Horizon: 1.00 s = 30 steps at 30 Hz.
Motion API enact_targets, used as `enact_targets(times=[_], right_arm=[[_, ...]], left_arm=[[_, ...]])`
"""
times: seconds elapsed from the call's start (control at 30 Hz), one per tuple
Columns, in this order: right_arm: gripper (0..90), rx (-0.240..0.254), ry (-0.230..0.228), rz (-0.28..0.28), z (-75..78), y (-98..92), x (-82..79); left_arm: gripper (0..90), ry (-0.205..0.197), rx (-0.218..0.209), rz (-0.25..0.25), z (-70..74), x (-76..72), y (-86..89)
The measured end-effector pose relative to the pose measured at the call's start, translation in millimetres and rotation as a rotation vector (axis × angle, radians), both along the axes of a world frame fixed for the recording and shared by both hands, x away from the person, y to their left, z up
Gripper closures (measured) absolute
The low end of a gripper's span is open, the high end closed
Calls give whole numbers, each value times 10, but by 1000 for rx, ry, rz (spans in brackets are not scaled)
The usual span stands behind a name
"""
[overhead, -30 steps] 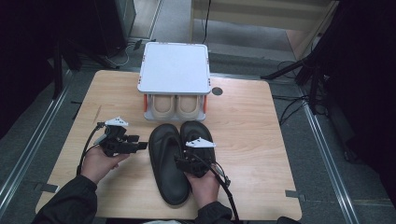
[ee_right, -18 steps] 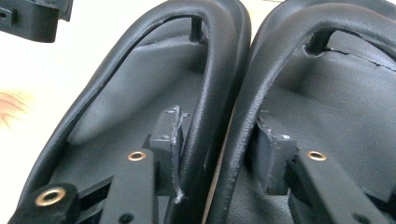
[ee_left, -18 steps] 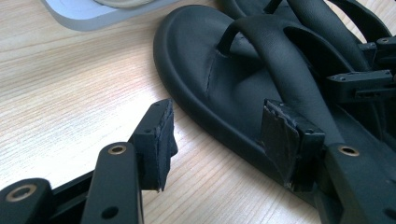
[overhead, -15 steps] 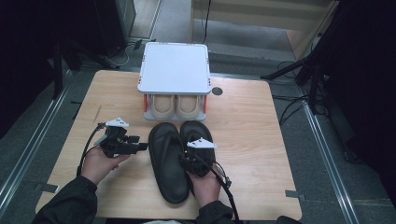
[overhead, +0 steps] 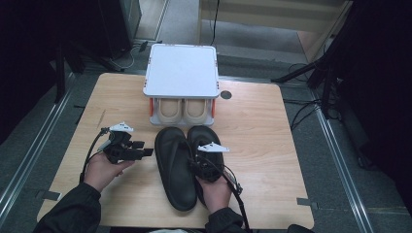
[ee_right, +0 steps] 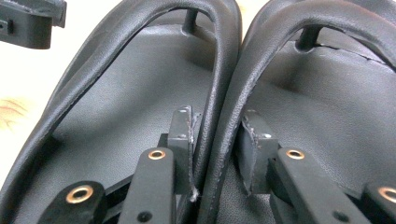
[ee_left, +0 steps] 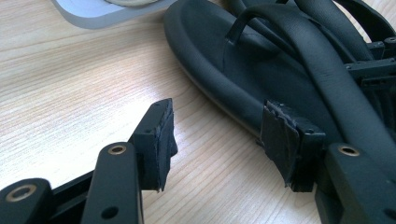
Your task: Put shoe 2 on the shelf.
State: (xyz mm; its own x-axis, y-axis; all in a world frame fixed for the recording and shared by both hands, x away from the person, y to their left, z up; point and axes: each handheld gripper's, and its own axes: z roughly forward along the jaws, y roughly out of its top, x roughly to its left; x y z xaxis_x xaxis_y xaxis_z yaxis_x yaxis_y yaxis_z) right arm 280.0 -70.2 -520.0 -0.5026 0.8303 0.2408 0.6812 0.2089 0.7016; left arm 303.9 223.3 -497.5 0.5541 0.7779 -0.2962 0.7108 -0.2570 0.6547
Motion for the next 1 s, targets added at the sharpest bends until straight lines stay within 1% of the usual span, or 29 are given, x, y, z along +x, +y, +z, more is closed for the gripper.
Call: enact_targets(times=[0.17, 0.33, 0.47, 0.63, 0.7, 0.73, 0.83, 0.87, 0.93, 0.97, 1.0], right_arm=[[723, -4, -3, -8, 4, 3, 2], [743, 8, 18, -8, 13, -33, 32], [747, 8, 21, -11, 20, -36, 33], [762, 17, 32, -16, 62, -97, 20], [762, 18, 26, -17, 84, -122, 6], [762, 26, 26, -20, 101, -136, -7], [762, 35, 22, -8, 162, -188, -35], [762, 34, 18, 6, 185, -207, -43], [762, 25, 14, 53, 245, -242, -53], [762, 23, 16, 63, 261, -248, -55], [762, 16, 12, 94, 294, -259, -55]], left_arm=[[446, -1, 1, 2, 1, -4, 2], [446, -4, 4, 3, -1, -3, 12], [446, -5, 4, 6, -1, -3, 18], [445, -6, 0, 11, 2, -5, 33], [445, -6, 1, 14, 1, -4, 34], [445, -7, 0, 14, 1, -3, 34], [445, -8, -2, 13, 8, -3, 49], [445, -10, -3, 18, 9, -2, 58], [443, -9, -3, 22, 15, 1, 82], [443, -9, -4, 28, 20, 4, 104], [442, -11, -10, 35, 23, 6, 123]])
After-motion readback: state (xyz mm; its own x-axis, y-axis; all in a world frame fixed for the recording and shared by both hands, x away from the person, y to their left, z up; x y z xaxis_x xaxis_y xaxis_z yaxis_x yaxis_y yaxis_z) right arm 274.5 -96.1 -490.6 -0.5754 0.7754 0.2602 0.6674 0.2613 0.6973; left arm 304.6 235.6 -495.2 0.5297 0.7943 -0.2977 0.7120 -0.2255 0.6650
